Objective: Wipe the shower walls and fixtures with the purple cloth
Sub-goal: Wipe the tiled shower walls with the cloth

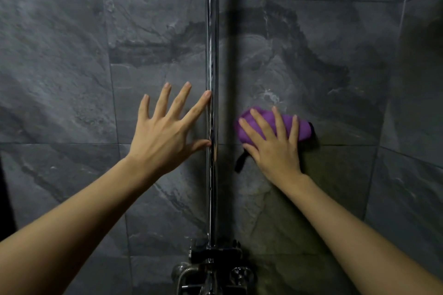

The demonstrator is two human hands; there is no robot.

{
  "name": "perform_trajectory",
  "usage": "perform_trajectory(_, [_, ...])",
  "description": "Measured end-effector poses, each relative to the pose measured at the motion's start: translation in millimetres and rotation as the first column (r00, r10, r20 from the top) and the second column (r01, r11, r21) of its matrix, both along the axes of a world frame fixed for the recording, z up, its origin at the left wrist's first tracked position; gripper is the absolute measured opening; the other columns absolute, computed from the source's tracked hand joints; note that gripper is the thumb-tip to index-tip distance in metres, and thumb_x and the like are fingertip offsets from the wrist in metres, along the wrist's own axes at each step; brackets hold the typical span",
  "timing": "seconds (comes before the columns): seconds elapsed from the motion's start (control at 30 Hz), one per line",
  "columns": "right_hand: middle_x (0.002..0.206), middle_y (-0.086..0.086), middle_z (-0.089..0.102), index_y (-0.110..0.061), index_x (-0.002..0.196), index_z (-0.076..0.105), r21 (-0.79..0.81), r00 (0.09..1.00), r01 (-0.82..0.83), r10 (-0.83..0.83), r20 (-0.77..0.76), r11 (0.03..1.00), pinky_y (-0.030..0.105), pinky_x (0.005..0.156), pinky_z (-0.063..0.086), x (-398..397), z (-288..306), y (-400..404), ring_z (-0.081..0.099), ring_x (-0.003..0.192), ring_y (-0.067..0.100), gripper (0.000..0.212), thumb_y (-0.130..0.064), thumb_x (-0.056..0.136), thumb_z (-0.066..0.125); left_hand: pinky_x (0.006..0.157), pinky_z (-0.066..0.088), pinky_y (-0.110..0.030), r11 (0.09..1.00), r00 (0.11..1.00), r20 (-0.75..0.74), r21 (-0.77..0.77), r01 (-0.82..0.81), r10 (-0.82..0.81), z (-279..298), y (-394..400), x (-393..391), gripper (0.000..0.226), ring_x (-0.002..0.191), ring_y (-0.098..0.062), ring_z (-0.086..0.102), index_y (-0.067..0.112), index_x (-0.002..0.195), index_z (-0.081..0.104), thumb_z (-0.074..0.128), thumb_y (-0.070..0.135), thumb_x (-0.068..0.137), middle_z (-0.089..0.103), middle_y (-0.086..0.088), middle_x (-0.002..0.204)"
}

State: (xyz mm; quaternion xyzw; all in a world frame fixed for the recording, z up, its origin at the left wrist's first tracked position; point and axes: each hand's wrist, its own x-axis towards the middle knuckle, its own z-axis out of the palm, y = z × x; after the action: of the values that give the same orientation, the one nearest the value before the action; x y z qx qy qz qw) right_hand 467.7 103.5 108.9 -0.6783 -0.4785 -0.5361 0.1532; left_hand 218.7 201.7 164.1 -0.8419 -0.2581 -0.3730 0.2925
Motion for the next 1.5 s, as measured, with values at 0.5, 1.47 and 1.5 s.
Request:
perform_trajectory(0.5, [0.155,-0.004,0.037,-0.037,0.143,0.045,-0.152,0.948,-0.110,0.149,0.279,0.982,0.069,0.112,0.010,7.6,15.9,3.9,0.025,0.146,0.035,0.051,-0.048,0.093,0.048,0.115,0.015,-0.068,0.998,0.999,-0.015,0.025,-0.052,0.052,3.0,-3.7,-4.8,0.093,0.151,-0.039,-0.001,0.041,0.153,-0.013,0.031,0.081,0.082,-0.003,-0.007,0.166])
perform_trajectory(1.47, [0.162,-0.003,0.021,-0.039,0.152,0.026,-0.003,0.998,-0.069,0.069,0.010,0.998,0.072,0.112,0.007,6.9,-76.1,-2.5,0.016,0.147,0.042,0.069,-0.046,0.091,0.057,0.118,0.011,-0.062,0.996,0.998,-0.009,0.072,0.060,-0.059,-54.5,-36.5,37.0,0.083,0.151,-0.038,0.001,0.021,0.158,0.011,0.041,0.060,0.091,0.004,-0.010,0.165])
perform_trajectory(1.5, [0.162,-0.002,0.021,-0.039,0.152,0.026,-0.069,0.995,-0.080,0.084,0.055,0.994,0.072,0.111,0.008,8.9,-95.0,-5.5,0.016,0.147,0.042,0.071,-0.045,0.090,0.059,0.118,0.010,-0.062,0.996,0.998,-0.014,0.064,0.061,-0.060,-58.5,-36.5,39.3,0.082,0.151,-0.037,0.000,0.021,0.158,0.012,0.038,0.059,0.091,0.004,-0.010,0.165])
